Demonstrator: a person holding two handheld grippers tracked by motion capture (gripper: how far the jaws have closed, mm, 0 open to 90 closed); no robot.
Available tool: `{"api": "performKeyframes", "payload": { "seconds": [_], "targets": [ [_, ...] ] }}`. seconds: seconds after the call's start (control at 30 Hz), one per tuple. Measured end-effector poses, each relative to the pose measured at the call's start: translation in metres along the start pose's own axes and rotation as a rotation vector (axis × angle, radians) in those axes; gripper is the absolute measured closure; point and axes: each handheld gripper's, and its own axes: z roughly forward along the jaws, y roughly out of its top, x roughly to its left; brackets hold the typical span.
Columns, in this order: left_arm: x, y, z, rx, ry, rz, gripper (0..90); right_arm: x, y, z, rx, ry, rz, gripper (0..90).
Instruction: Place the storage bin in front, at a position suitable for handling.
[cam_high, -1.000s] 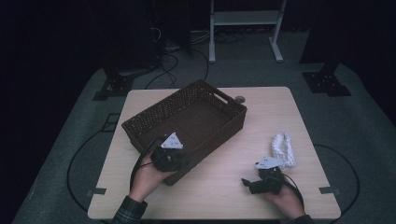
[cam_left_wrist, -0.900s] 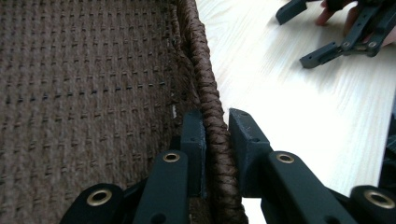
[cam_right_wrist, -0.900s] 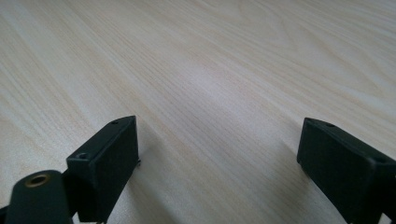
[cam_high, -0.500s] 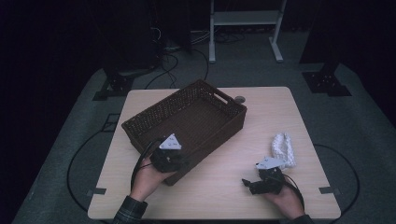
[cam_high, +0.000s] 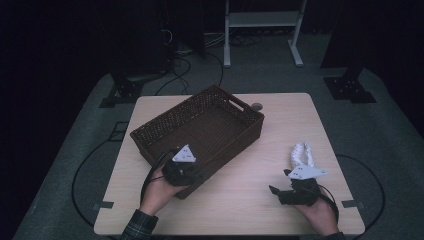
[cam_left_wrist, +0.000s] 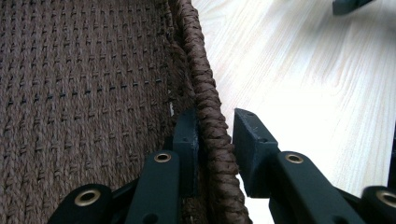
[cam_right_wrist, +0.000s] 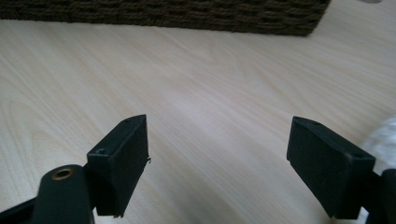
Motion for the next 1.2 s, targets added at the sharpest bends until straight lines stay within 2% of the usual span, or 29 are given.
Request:
{"api": "performKeyframes", "payload": {
  "seconds": [0.23,0.4,0.67,0.8,1.0,1.1,1.2],
  "targets": [
    [0.0,-0.001,0.0,-0.014,-0.002,-0.003,70.5,-0.02,0.001,-0.021,-0.026,-0.079,0.04,22.3],
    [0.0,0.0,-0.001,-0.015,0.001,-0.004,75.1,-0.039,-0.005,-0.031,-0.044,-0.16,0.08,23.1],
    [0.0,0.0,-0.001,-0.014,-0.001,-0.005,76.0,-0.062,-0.01,-0.032,-0.037,-0.223,0.136,23.5],
    [0.0,-0.001,-0.001,-0.015,-0.003,-0.005,75.8,-0.072,-0.012,-0.027,-0.01,-0.261,0.153,23.6],
    [0.001,-0.001,-0.001,-0.014,-0.007,-0.005,75.3,-0.074,-0.005,-0.042,-0.075,-0.298,0.144,22.2],
    [0.001,0.0,-0.001,-0.014,-0.008,-0.006,75.3,-0.082,-0.006,-0.039,-0.053,-0.296,0.17,19.8],
    [0.001,0.0,-0.001,-0.013,-0.009,-0.008,75.2,-0.086,-0.006,-0.03,-0.016,-0.294,0.175,18.1]
  ]
}}
